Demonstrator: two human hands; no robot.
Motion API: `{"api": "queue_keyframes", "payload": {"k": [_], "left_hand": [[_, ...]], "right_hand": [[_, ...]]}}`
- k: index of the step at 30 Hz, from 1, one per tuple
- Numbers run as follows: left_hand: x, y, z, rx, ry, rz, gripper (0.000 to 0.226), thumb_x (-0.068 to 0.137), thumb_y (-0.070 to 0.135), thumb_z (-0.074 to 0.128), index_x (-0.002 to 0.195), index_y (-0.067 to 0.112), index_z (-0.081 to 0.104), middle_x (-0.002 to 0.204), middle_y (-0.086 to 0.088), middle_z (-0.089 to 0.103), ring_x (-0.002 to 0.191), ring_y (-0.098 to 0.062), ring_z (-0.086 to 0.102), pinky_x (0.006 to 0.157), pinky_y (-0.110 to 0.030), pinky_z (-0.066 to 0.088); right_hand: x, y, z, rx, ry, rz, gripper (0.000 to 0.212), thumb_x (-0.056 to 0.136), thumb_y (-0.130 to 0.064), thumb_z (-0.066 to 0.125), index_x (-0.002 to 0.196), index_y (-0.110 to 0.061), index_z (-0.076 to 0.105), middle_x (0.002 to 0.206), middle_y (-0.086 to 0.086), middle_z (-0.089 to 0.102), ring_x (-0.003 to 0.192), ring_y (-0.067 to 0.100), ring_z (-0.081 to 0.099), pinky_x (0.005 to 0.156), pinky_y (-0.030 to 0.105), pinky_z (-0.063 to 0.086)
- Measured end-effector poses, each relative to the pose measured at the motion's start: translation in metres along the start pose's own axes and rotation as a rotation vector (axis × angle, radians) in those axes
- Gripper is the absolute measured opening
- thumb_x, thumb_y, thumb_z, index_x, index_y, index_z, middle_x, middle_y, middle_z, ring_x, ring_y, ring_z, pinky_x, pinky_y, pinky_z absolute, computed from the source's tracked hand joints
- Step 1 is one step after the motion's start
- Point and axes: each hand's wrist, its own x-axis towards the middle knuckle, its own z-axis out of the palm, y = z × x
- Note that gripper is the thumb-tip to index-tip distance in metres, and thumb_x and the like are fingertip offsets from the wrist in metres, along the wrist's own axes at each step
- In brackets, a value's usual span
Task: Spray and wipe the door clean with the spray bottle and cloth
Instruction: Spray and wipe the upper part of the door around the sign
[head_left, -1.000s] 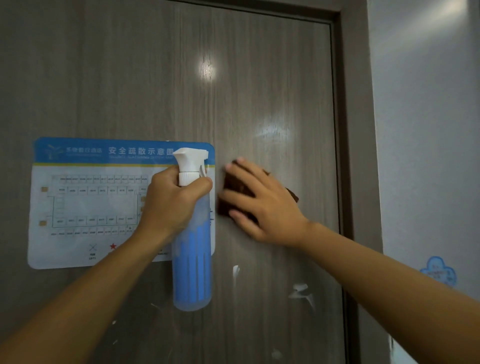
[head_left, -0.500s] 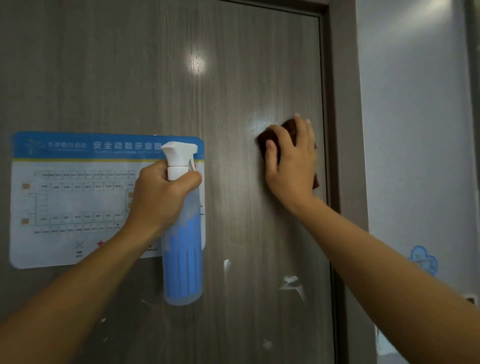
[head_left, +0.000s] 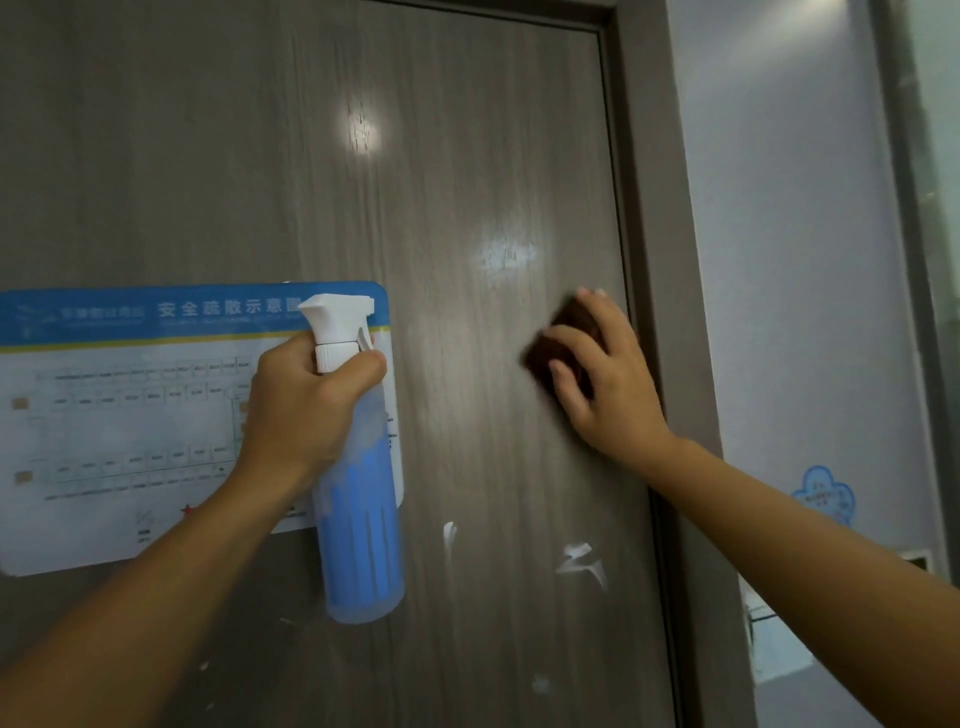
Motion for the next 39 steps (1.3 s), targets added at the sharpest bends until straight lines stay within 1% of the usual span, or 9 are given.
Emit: {"api": "queue_keyframes", "payload": {"k": [4,6,14,16,24,28,34,36,39], "left_hand": [[-0.002,0.003,0.001,-0.005,-0.002,0.007,0.052,0.066,0.05,0.068,0.093,0.006,0.07,0.088,-0.019,0.072,0.085,-0.037,0.073,0.076,-0.068,0.058],[-0.002,0.004,0.002,-0.008,0.002,0.009,0.053,0.066,0.051,0.067,0.092,0.005,0.07,0.088,-0.019,0.072,0.085,-0.036,0.073,0.076,-0.068,0.058],[-0.003,0.005,0.004,-0.007,0.045,0.012,0.045,0.069,0.046,0.068,0.084,0.004,0.069,0.083,-0.024,0.07,0.083,-0.046,0.069,0.073,-0.07,0.056],[-0.003,0.005,0.004,0.001,0.043,0.013,0.045,0.069,0.046,0.068,0.085,0.004,0.069,0.082,-0.022,0.07,0.082,-0.045,0.07,0.072,-0.07,0.056],[-0.005,0.007,0.004,0.013,0.045,0.008,0.046,0.068,0.048,0.066,0.087,0.006,0.07,0.083,-0.02,0.071,0.082,-0.041,0.071,0.073,-0.068,0.057],[-0.004,0.007,0.004,0.005,0.05,0.007,0.044,0.068,0.046,0.067,0.085,0.006,0.07,0.082,-0.02,0.072,0.081,-0.043,0.071,0.073,-0.068,0.056],[-0.004,0.005,0.003,-0.014,0.059,0.008,0.047,0.07,0.044,0.068,0.088,0.0,0.069,0.085,-0.028,0.069,0.084,-0.049,0.069,0.073,-0.07,0.056],[-0.004,0.003,0.003,-0.027,0.056,0.004,0.048,0.07,0.043,0.069,0.089,0.0,0.069,0.088,-0.029,0.069,0.087,-0.05,0.069,0.075,-0.072,0.055],[-0.004,0.001,0.004,-0.03,0.062,0.0,0.043,0.071,0.044,0.069,0.088,0.004,0.069,0.089,-0.026,0.07,0.088,-0.047,0.07,0.077,-0.072,0.056]], "right_hand": [[0.052,-0.025,0.011,0.023,0.156,0.274,0.033,0.105,-0.031,0.052,0.135,-0.018,0.061,0.163,0.016,0.033,0.155,0.036,0.022,0.124,0.052,0.026],[0.06,-0.038,0.017,-0.002,0.159,0.289,0.034,0.106,-0.032,0.049,0.136,-0.02,0.06,0.165,0.015,0.031,0.156,0.036,0.017,0.124,0.049,0.022],[-0.007,-0.06,0.03,-0.03,-0.246,-0.499,0.041,0.106,-0.041,0.054,0.142,-0.022,0.06,0.169,0.012,0.026,0.159,0.033,0.012,0.123,0.052,0.029],[-0.011,-0.055,0.024,-0.036,-0.307,-0.557,0.04,0.106,-0.043,0.053,0.141,-0.024,0.061,0.169,0.011,0.026,0.159,0.031,0.013,0.12,0.05,0.034],[0.043,-0.112,0.047,0.05,0.062,0.064,0.035,0.103,-0.032,0.059,0.133,-0.016,0.065,0.162,0.016,0.037,0.155,0.036,0.023,0.121,0.053,0.031],[0.025,-0.112,0.05,0.059,0.016,-0.118,0.034,0.104,-0.031,0.058,0.133,-0.014,0.066,0.163,0.017,0.036,0.156,0.036,0.022,0.121,0.054,0.031],[-0.031,-0.067,0.03,-0.027,-0.281,-0.595,0.037,0.106,-0.036,0.058,0.137,-0.018,0.065,0.164,0.016,0.034,0.157,0.036,0.021,0.122,0.054,0.031],[-0.034,-0.043,0.016,-0.032,-0.28,-0.526,0.037,0.106,-0.036,0.059,0.138,-0.017,0.065,0.165,0.016,0.032,0.157,0.034,0.02,0.12,0.054,0.034],[-0.022,-0.017,0.004,0.006,-0.127,-0.192,0.039,0.103,-0.032,0.061,0.137,-0.012,0.063,0.165,0.018,0.031,0.157,0.036,0.019,0.12,0.06,0.032]]}}
